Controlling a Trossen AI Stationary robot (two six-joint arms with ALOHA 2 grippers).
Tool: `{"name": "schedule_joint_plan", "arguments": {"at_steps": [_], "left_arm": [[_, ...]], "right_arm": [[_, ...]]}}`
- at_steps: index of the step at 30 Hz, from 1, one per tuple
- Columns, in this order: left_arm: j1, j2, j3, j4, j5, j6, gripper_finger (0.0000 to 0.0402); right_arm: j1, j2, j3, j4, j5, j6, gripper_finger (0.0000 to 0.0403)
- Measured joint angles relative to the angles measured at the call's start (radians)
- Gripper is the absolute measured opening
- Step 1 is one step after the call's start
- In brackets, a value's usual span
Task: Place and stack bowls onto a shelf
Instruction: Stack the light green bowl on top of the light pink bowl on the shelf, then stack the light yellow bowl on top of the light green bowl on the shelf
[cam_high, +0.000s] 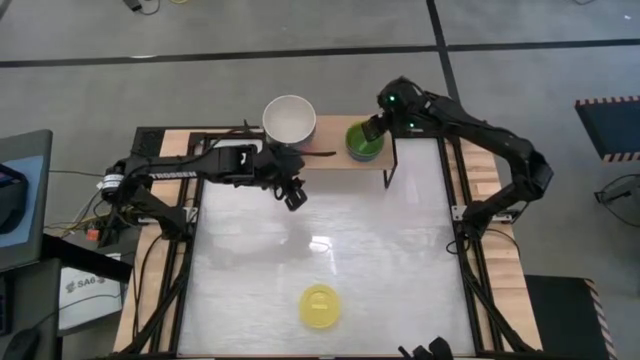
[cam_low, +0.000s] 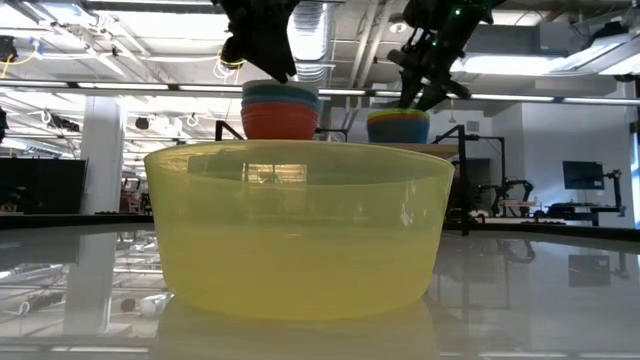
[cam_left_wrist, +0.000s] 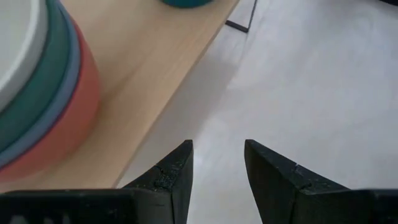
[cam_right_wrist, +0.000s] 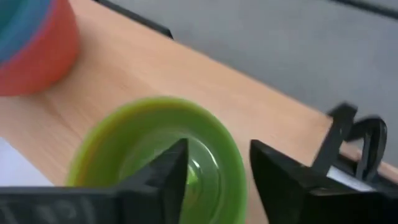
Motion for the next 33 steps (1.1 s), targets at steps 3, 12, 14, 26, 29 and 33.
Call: {"name": "schedule_joint_plan", "arguments": {"at_steps": [3, 12, 14, 26, 29, 33], "left_arm": [[-0.013, 0.003, 0.000, 0.000, 0.000, -0.001, 0.0130], [-0.072, 0.007, 0.000, -0.008, -0.003, -0.173, 0.0130], [-0.093, 0.007, 0.000, -0.008, -0.017, -0.224, 0.0130], [-0.312, 0.203, 0.001, 0.075, 0.065, -0.546, 0.0130], [-0.367, 0.271, 0.001, 0.128, 0.121, -0.555, 0.0130], [-0.380, 0.306, 0.000, 0.142, 0.224, -0.568, 0.0130]], "right_arm": [[0.011, -0.014, 0.000, 0.048, 0.009, -0.028, 0.0236], [0.011, -0.081, 0.002, 0.293, -0.023, -0.183, 0.0248], [0.011, -0.098, 0.002, 0.335, -0.048, -0.202, 0.0248], [0.108, -0.127, 0.002, 0.347, -0.266, -0.238, 0.0248], [0.187, -0.127, 0.002, 0.262, -0.243, -0.237, 0.0248], [0.317, -0.134, 0.002, 0.184, -0.096, -0.205, 0.0248]]}}
